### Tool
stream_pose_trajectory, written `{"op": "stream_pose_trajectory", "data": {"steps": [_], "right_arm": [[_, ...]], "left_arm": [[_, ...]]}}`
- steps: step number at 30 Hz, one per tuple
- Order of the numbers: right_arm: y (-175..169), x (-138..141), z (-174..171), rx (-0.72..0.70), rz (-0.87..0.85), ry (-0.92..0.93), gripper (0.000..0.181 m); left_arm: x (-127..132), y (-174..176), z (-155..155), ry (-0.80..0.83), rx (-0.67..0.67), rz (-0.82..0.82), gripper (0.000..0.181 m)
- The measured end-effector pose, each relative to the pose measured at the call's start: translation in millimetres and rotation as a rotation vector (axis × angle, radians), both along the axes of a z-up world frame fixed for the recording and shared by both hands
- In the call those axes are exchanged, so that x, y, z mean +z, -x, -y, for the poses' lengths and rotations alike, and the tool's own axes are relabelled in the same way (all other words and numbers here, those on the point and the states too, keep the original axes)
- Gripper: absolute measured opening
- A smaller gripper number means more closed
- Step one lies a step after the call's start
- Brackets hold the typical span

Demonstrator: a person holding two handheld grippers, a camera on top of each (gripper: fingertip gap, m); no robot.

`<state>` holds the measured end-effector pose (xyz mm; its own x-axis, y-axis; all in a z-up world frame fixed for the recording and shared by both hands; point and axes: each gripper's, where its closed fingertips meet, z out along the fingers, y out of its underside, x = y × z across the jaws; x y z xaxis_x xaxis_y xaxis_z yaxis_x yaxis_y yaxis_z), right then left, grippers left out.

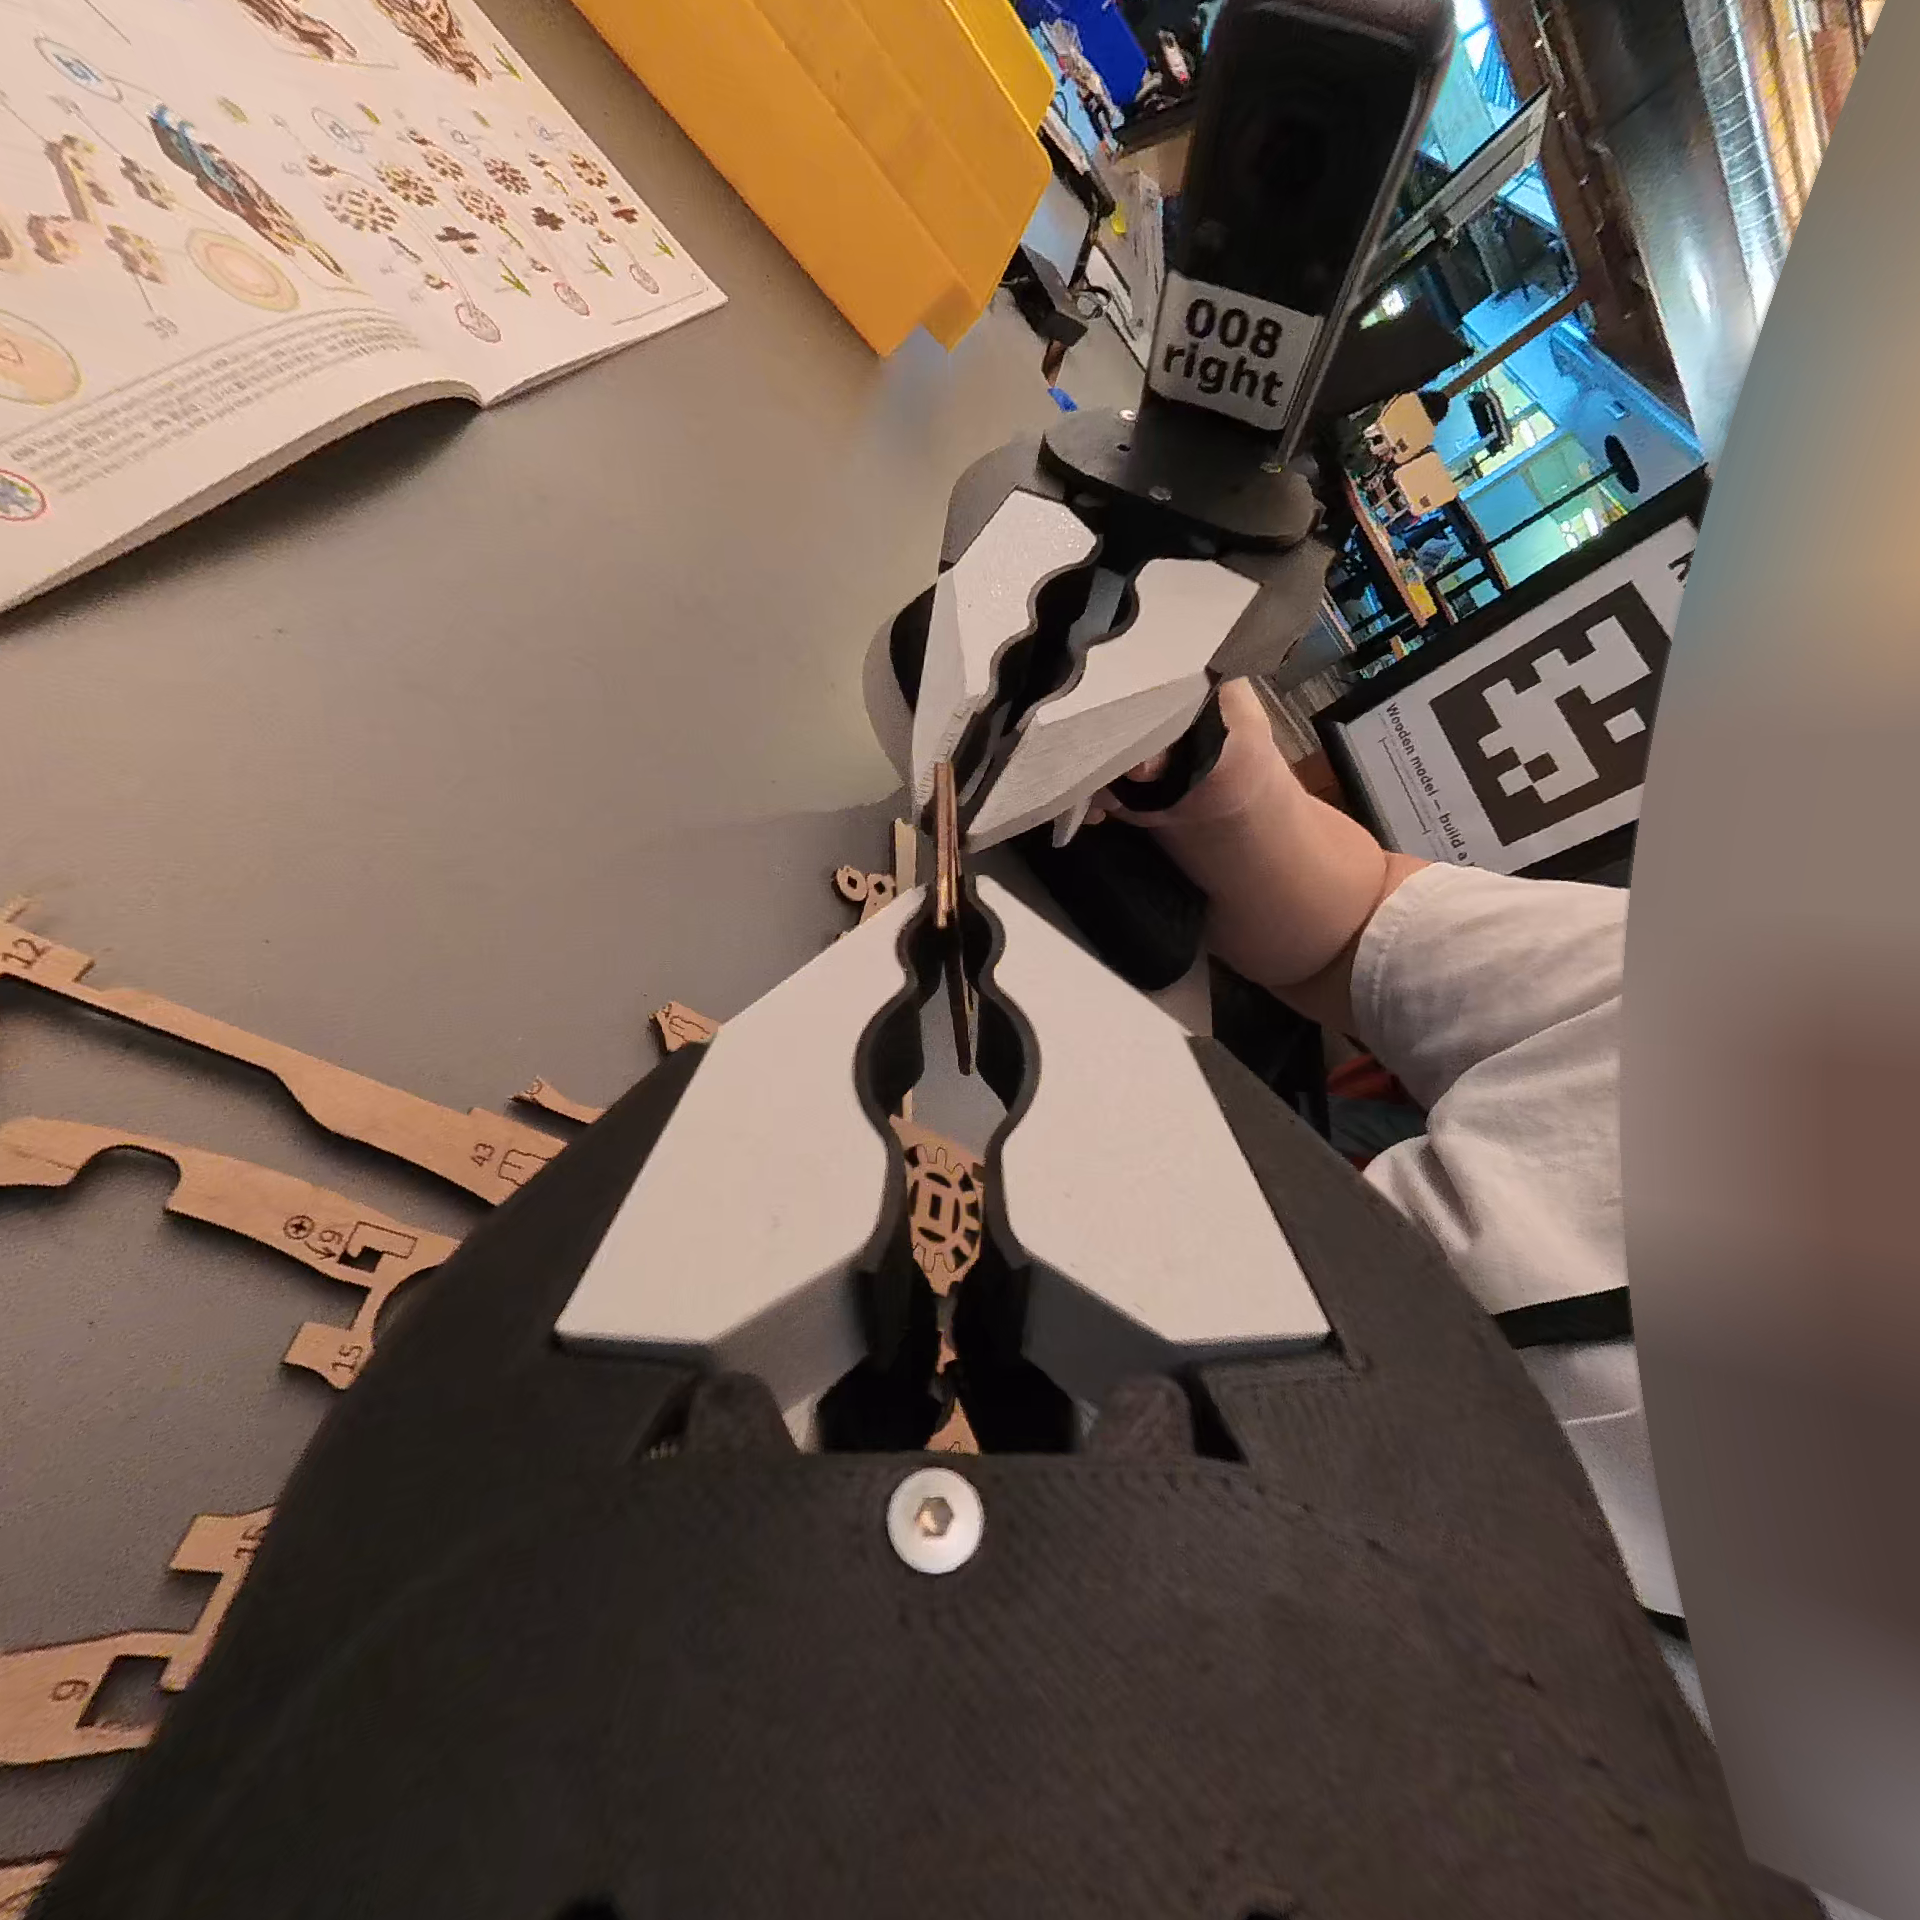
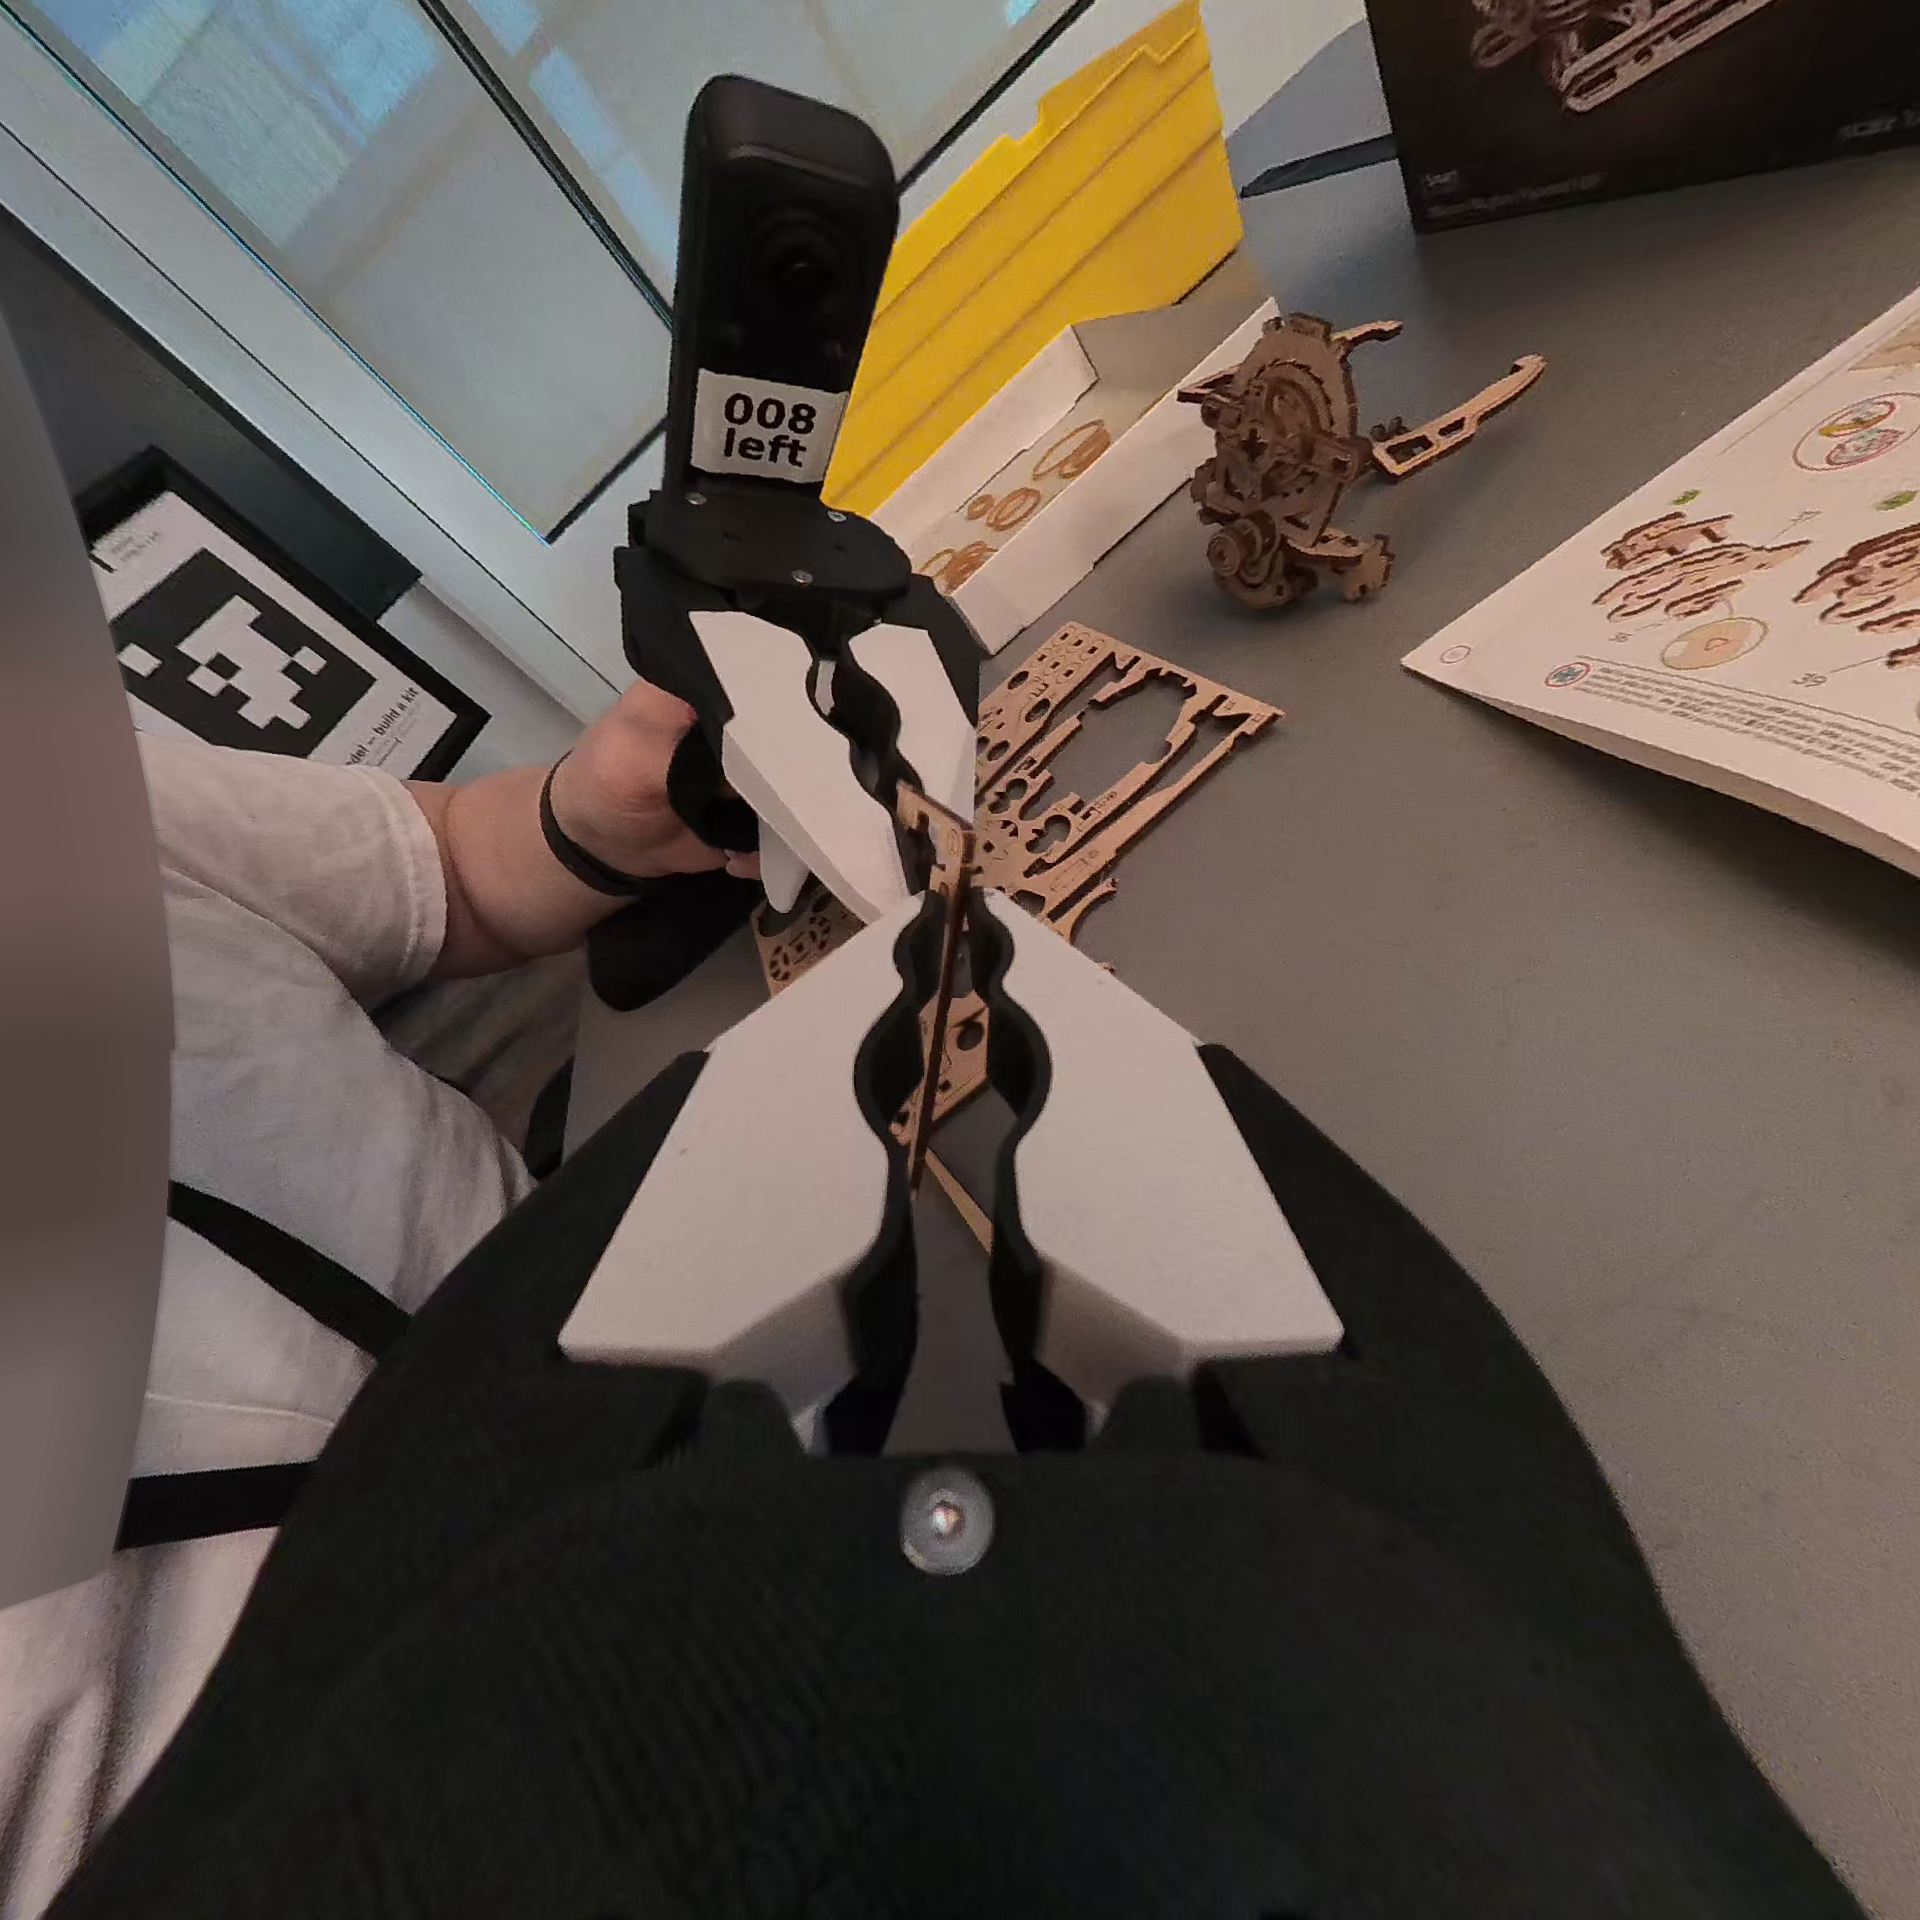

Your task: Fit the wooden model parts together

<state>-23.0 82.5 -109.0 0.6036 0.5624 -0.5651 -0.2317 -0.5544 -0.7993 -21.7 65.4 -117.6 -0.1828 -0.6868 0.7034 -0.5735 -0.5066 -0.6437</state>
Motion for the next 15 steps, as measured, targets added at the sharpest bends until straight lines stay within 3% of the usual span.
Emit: {"op": "stream_pose_trajectory", "data": {"steps": [15], "right_arm": [[0.8, 3.6, 3.4, 0.022, 0.003, -0.024, 0.000]], "left_arm": [[4.1, -0.6, 2.5, 0.029, -0.015, 0.029, 0.001]]}}
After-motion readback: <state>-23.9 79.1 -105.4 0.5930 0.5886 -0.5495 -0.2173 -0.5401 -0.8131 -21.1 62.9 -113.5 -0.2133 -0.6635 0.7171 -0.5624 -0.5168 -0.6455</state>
